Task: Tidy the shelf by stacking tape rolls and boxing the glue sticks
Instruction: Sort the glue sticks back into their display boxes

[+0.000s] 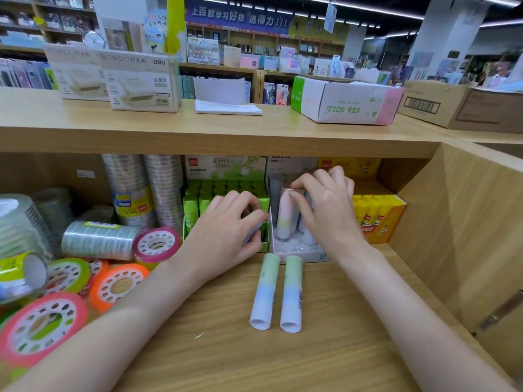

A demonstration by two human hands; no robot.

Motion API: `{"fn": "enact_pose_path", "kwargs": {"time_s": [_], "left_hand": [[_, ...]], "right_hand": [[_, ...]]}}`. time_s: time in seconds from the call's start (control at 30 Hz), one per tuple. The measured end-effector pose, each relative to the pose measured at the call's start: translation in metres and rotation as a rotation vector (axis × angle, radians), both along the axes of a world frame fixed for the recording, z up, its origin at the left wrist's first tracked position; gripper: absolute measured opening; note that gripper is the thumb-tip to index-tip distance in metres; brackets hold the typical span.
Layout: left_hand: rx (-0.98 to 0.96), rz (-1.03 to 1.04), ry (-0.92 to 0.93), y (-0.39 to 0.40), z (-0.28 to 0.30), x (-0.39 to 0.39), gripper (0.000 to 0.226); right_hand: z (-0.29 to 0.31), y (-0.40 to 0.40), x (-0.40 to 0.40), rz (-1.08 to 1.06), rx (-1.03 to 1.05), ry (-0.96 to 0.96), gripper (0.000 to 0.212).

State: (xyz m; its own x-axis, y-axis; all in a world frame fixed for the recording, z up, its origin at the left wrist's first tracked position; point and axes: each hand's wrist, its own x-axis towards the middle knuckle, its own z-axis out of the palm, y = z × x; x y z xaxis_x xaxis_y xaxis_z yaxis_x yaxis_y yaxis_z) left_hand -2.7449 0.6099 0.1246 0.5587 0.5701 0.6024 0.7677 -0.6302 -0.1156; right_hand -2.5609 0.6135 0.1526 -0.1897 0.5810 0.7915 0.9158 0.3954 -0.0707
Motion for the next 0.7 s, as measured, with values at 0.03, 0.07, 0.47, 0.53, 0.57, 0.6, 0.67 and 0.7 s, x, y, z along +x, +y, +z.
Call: {"fn": "enact_pose_path", "kwargs": {"time_s": [0.03,0.07,0.47,0.53,0.57,0.6,0.67,0.7], "left_hand": [[0.001,-0.002,0.0,0.0001,-0.0001,-0.0002,0.028],[0.003,-0.003,-0.001,0.0001,-0.0003,-0.0003,0.027],[0.008,0.001,-0.014,-0.0005,-0.0008,0.0006,0.027],[0.006,0.001,-0.015,-0.0005,-0.0008,0.0005,0.026],[0.006,0.002,-0.016,-0.0003,-0.001,0.0004,0.026],[0.007,0.005,-0.016,-0.0002,-0.0013,0.0005,0.026],[0.012,0.011,-0.014,0.0003,-0.0018,0.0011,0.026],[0.016,0.01,-0.014,0.0007,-0.002,0.0009,0.026]], "right_hand": [[0.0012,-0.0001,-0.0007,0.001,-0.016,-0.018,0.027],[0.0025,-0.0008,-0.0016,0.003,-0.04,-0.037,0.024],[0.0033,-0.0058,-0.002,0.105,-0.232,0.058,0.012],[0.0047,-0.0037,-0.0045,0.072,-0.229,0.009,0.01],[0.005,-0.0023,-0.0054,0.044,-0.204,-0.03,0.008],[0.0048,-0.0015,-0.0061,0.009,-0.187,-0.056,0.007],[0.0061,-0.0012,-0.0064,-0.051,-0.196,-0.084,0.009],[0.0061,-0.002,-0.0066,-0.062,-0.216,-0.093,0.014]]}}
